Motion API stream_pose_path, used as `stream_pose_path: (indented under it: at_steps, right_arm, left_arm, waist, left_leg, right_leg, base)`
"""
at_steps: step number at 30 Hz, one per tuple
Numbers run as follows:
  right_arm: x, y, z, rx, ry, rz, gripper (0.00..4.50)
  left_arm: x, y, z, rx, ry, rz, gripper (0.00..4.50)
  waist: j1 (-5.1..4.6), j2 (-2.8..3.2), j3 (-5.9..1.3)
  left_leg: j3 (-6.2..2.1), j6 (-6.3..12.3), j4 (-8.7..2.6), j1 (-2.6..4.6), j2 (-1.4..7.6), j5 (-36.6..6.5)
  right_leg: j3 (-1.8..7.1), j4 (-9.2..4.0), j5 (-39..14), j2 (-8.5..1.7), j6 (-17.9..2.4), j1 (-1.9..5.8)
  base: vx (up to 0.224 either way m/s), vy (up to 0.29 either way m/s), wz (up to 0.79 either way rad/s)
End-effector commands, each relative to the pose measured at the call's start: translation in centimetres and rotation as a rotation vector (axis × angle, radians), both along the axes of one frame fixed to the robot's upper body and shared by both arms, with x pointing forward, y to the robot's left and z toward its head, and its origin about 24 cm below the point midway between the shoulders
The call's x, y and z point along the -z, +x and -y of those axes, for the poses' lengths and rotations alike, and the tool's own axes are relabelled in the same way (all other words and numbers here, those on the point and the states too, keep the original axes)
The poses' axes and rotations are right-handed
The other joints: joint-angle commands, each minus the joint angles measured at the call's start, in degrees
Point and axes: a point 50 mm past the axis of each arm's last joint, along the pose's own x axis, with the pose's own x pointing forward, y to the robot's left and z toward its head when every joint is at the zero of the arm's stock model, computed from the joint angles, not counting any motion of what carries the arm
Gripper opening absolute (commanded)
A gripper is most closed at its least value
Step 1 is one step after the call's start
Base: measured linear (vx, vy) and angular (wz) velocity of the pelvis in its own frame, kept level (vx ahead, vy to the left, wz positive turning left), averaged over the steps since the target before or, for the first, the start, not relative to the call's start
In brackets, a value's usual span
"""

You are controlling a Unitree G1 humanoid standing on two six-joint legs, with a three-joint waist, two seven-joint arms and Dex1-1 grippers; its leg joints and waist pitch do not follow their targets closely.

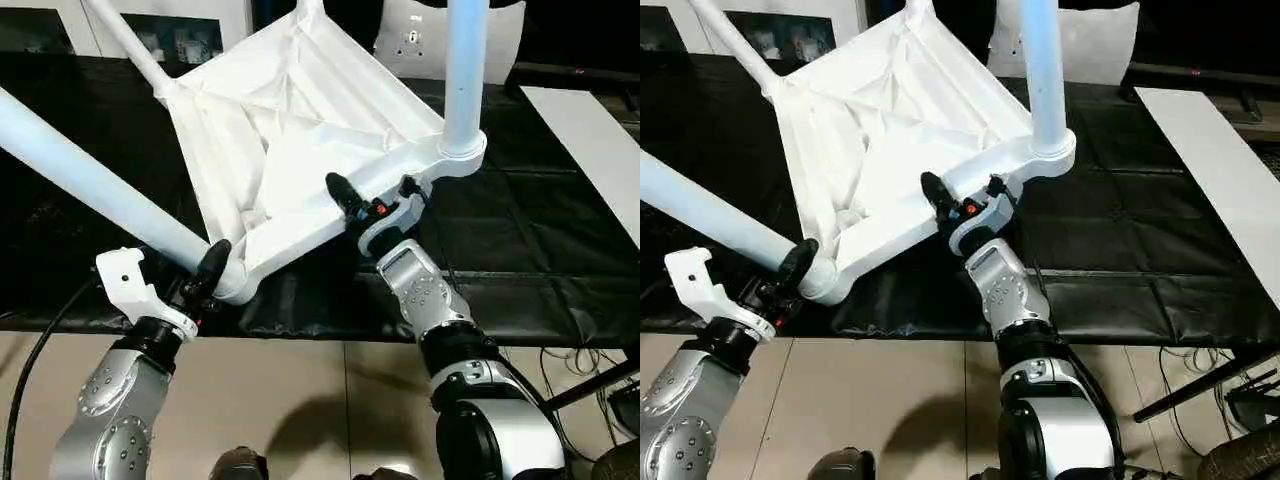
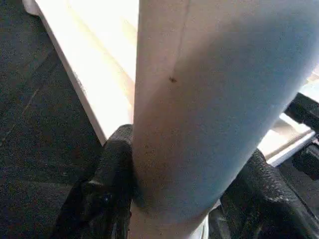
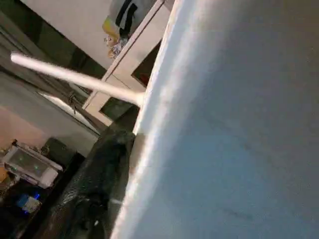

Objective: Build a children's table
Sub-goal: Flip table

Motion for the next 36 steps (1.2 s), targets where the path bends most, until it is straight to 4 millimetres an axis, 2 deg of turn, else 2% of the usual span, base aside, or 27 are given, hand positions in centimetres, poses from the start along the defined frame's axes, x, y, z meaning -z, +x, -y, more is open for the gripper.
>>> stream_pose_path:
  at_steps: [1, 9, 12, 13, 14, 15, 16, 17, 20, 21, 22, 23, 26, 30, 34, 36]
  right_arm:
    - [-3.4, -0.4, -6.1, -0.133, 0.11, 0.072, 2.35]
    - [-3.5, -0.3, -6.0, -0.129, 0.114, 0.077, 2.2]
    - [-3.6, -0.1, -5.7, -0.114, 0.121, 0.079, 2.2]
    - [-3.7, 0.0, -5.6, -0.107, 0.122, 0.082, 2.2]
    - [-3.7, 0.0, -5.5, -0.103, 0.122, 0.083, 2.19]
    - [-3.9, 0.2, -5.2, -0.087, 0.126, 0.087, 2.19]
    - [-3.9, 0.3, -5.0, -0.08, 0.128, 0.09, 2.19]
    - [-4.0, 0.3, -4.9, -0.076, 0.126, 0.091, 2.18]
    - [-4.2, 0.5, -4.5, -0.051, 0.115, 0.103, 2.18]
    - [-4.3, 0.5, -4.2, -0.035, 0.116, 0.103, 2.18]
    - [-4.3, 0.7, -3.6, -0.002, 0.111, 0.107, 2.18]
    - [-4.3, 0.8, -3.4, 0.01, 0.105, 0.109, 2.18]
    - [-4.3, 1.1, -2.5, 0.056, 0.084, 0.12, 2.18]
    - [-4.4, 1.4, -1.2, 0.114, 0.066, 0.136, 2.18]
    - [-4.7, 1.6, -0.1, 0.158, 0.019, 0.171, 2.18]
    - [-5.2, 1.7, 1.0, 0.206, -0.042, 0.218, 2.18]
  left_arm:
    - [0.5, -0.1, 2.7, 0.156, -0.074, -0.019, 2.0]
    - [0.6, 0.0, 2.7, 0.152, -0.036, -0.034, 2.0]
    - [0.8, 0.0, 2.4, 0.145, -0.015, -0.037, 2.0]
    - [0.8, 0.0, 2.3, 0.147, 0.006, -0.038, 2.56]
    - [0.8, 0.0, 2.3, 0.148, 0.008, -0.039, 2.7]
    - [0.8, -0.1, 2.1, 0.155, 0.007, -0.039, 2.7]
    - [0.8, -0.2, 2.0, 0.159, 0.003, -0.038, 2.7]
    - [0.8, -0.2, 2.0, 0.161, 0.002, -0.037, 2.76]
    - [0.8, -0.5, 1.8, 0.177, 0.001, -0.036, 3.14]
    - [0.8, -0.6, 1.7, 0.182, 0.0, -0.039, 3.16]
    - [0.9, -0.9, 1.6, 0.195, -0.004, -0.047, 3.16]
    - [0.9, -1.0, 1.6, 0.201, -0.003, -0.049, 3.35]
    - [1.1, -1.4, 1.5, 0.216, -0.002, -0.054, 3.54]
    - [0.9, -1.5, 1.4, 0.213, -0.018, -0.034, 3.54]
    - [0.8, -1.7, 1.6, 0.258, -0.019, -0.027, 3.54]
    - [1.1, -2.8, 1.6, 0.341, -0.002, -0.059, 3.54]
  waist:
    - [-0.05, 0.99, -4.33]
    - [-0.04, 0.97, -4.33]
    - [0.0, 0.75, -4.42]
    - [-0.01, 0.68, -4.43]
    - [0.0, 0.77, -4.44]
    - [-0.05, 0.68, -4.43]
    - [0.04, 0.93, -4.46]
    - [0.0, 0.87, -4.62]
    - [-0.02, 0.88, -4.83]
    - [-0.01, 1.08, -4.87]
    - [-0.01, 1.03, -4.76]
    - [0.0, 1.05, -4.74]
    - [0.05, 1.24, -4.56]
    - [0.2, 1.17, -4.57]
    - [0.49, 1.28, -4.48]
    - [0.69, 1.23, -4.61]
  left_leg:
    - [-0.36, 1.65, -3.98, 1.29, 3.01, -3.5]
    - [-0.32, 1.83, -3.98, 1.31, 3.07, -3.8]
    - [-0.28, 2.09, -3.91, 1.3, 3.05, -3.0]
    - [-0.26, 2.16, -3.9, 1.32, 3.05, -3.0]
    - [-0.26, 2.35, -3.88, 1.32, 3.04, -2.8]
    - [-0.23, 2.42, -3.89, 1.32, 3.06, -2.8]
    - [-0.21, 2.41, -3.8, 1.37, 2.99, -2.4]
    - [-0.21, 2.51, -3.69, 1.33, 2.99, -1.6]
    - [-0.17, 3.54, -3.25, 1.0, 2.78, 1.2]
    - [-0.19, 3.71, -3.17, 0.97, 2.76, 1.3]
    - [-0.12, 3.83, -3.21, 0.96, 2.78, 0.6]
    - [-0.1, 3.65, -3.27, 0.94, 2.8, -0.5]
    - [-0.11, 2.76, -3.53, 1.09, 3.01, -3.2]
    - [-0.11, 1.15, -3.82, 1.11, 3.1, -5.9]
    - [-0.07, -0.23, -4.07, 1.24, 3.11, -8.3]
    - [-0.17, -0.68, -4.14, 1.2, 3.07, -8.1]
  right_leg:
    - [2.13, -2.75, 10.0, -4.22, -14.6, 2.12]
    - [2.14, -2.82, 8.9, -4.24, -14.8, 2.08]
    - [2.13, -2.76, 9.1, -4.25, -14.8, 2.1]
    - [2.13, -2.74, 9.1, -4.23, -14.8, 2.08]
    - [2.13, -2.73, 9.1, -4.25, -14.7, 2.06]
    - [2.14, -2.75, 9.0, -4.26, -14.7, 2.05]
    - [2.15, -2.69, 9.1, -4.28, -14.9, 1.97]
    - [2.11, -2.54, 10.3, -4.17, -15.1, 1.99]
    - [2.06, -2.02, 14.6, -3.96, -15.3, 1.93]
    - [2.04, -1.94, 15.0, -3.95, -15.4, 1.88]
    - [2.06, -2.04, 14.4, -3.98, -15.6, 1.81]
    - [2.07, -2.14, 13.3, -4.05, -15.7, 1.84]
    - [2.1, -2.42, 10.0, -4.04, -15.5, 1.64]
    - [2.17, -2.65, 6.7, -4.17, -14.8, 1.72]
    - [2.14, -2.89, 3.8, -4.11, -13.8, 1.4]
    - [2.06, -2.72, 3.3, -4.04, -13.0, 1.38]
  base:
    - [0.0, 0.0, 0.0]
    - [0.0, 0.0, 0.0]
    - [0.0, 0.0, 0.0]
    - [0.0, 0.0, 0.0]
    - [0.0, 0.0, 0.0]
    - [0.0, 0.0, 0.0]
    - [0.0, 0.0, 0.0]
    - [0.0, 0.0, 0.0]
    - [0.0, 0.0, 0.0]
    - [0.0, 0.0, 0.0]
    - [0.0, 0.0, 0.0]
    - [0.0, 0.0, 0.0]
    - [0.0, 0.0, 0.0]
    - [0.0, 0.0, 0.0]
    - [0.0, 0.0, 0.0]
    - [0.0, 0.0, 0.0]
